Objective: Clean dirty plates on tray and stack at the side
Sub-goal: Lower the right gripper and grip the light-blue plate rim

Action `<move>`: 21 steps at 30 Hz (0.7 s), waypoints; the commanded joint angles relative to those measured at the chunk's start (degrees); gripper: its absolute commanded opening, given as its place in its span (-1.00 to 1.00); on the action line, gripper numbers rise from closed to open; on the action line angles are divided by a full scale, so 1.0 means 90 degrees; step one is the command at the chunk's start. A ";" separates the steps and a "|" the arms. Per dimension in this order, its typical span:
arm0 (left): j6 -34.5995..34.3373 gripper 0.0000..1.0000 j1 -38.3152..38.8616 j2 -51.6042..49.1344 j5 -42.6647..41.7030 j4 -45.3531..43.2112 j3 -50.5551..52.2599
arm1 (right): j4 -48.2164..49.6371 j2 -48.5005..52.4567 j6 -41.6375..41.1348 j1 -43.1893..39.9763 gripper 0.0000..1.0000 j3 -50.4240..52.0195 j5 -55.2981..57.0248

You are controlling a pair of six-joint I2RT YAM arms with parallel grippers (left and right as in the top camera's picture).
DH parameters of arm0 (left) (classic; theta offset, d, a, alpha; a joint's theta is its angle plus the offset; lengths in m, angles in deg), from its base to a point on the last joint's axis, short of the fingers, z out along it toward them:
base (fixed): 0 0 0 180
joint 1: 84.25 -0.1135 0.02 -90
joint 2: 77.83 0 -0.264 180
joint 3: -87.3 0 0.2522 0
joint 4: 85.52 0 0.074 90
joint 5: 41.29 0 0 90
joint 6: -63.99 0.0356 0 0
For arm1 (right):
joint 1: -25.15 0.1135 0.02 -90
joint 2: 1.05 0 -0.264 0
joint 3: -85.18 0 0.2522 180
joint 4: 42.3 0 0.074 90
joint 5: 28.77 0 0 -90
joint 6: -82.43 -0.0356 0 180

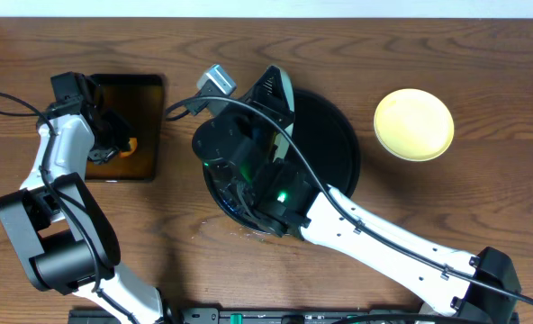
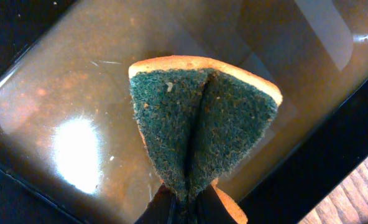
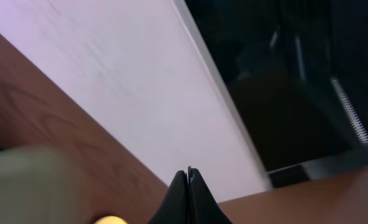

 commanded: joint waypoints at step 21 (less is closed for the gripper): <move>0.0085 -0.85 -0.0032 0.0002 -0.0036 0.0024 0.0070 | -0.5141 -0.0136 -0.6856 -0.2033 -0.98 -0.0090 -0.5872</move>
